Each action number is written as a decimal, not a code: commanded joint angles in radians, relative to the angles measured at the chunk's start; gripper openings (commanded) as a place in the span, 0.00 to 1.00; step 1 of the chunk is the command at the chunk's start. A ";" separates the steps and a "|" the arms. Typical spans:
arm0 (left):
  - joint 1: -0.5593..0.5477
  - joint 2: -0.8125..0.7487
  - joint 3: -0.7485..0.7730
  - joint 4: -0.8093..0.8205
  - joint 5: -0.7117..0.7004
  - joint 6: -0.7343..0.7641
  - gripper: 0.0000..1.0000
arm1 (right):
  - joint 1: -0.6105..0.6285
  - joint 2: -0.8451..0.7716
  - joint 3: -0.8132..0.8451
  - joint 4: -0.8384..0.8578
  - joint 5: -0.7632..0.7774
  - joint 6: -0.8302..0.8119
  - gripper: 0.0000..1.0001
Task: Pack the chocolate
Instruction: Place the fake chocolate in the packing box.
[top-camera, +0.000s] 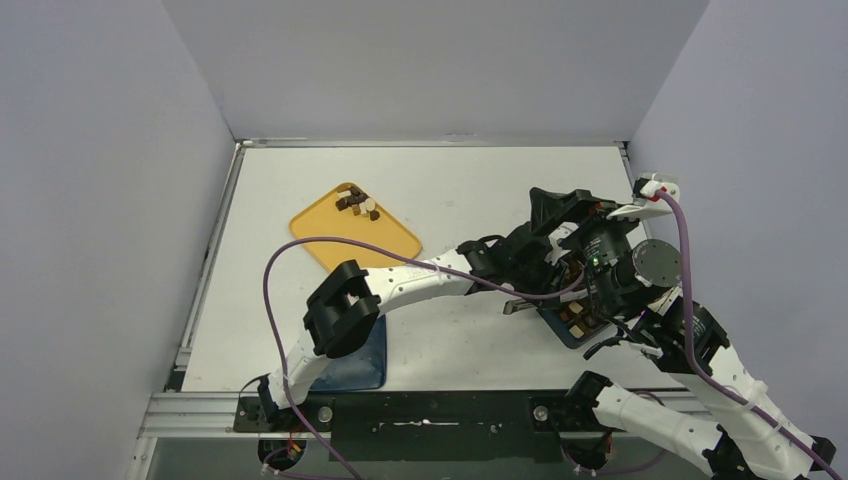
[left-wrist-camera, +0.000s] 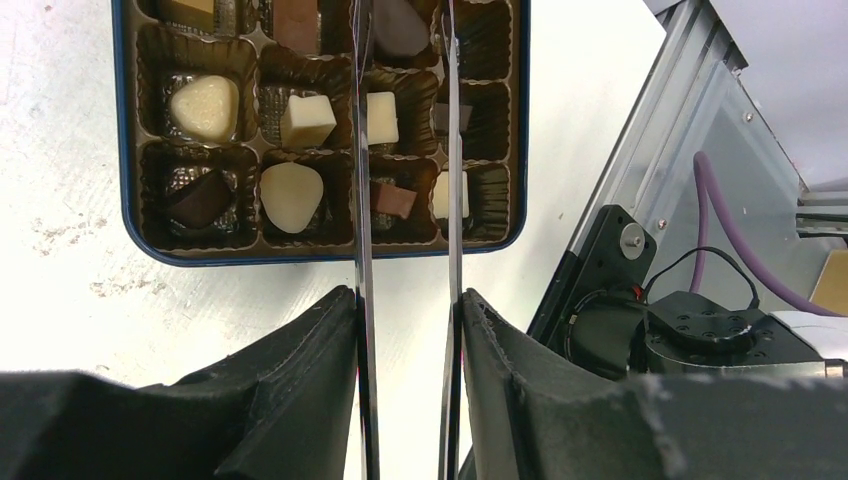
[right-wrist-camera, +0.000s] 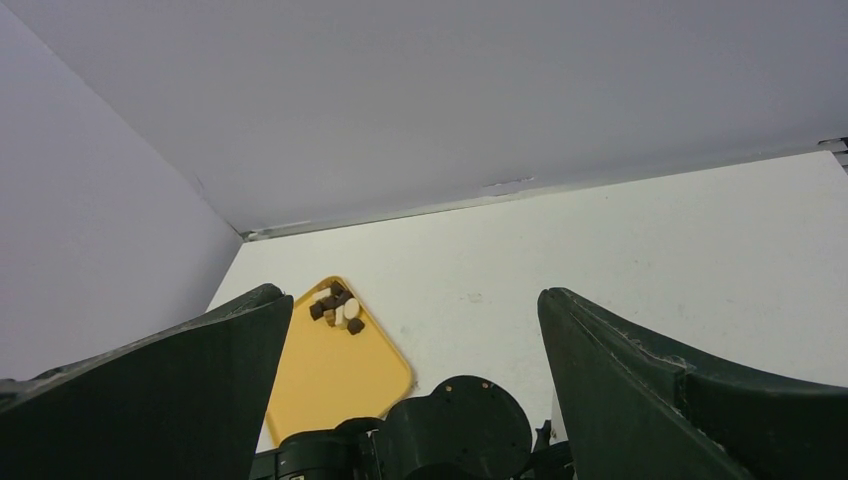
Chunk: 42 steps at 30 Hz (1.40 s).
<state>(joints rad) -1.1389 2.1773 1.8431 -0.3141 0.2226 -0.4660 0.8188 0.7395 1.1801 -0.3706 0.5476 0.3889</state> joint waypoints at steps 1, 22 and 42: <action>-0.004 -0.001 0.065 0.006 -0.011 0.018 0.38 | -0.003 -0.013 0.018 0.007 0.008 0.018 1.00; 0.084 -0.267 -0.083 -0.061 -0.258 0.021 0.37 | -0.003 -0.031 0.007 -0.004 -0.015 0.056 1.00; 0.707 -0.599 -0.443 -0.230 -0.334 0.033 0.37 | -0.002 0.037 -0.056 0.007 -0.084 0.043 1.00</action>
<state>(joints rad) -0.4957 1.6466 1.4227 -0.5316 -0.1162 -0.4534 0.8188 0.7326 1.1355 -0.3828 0.4862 0.4416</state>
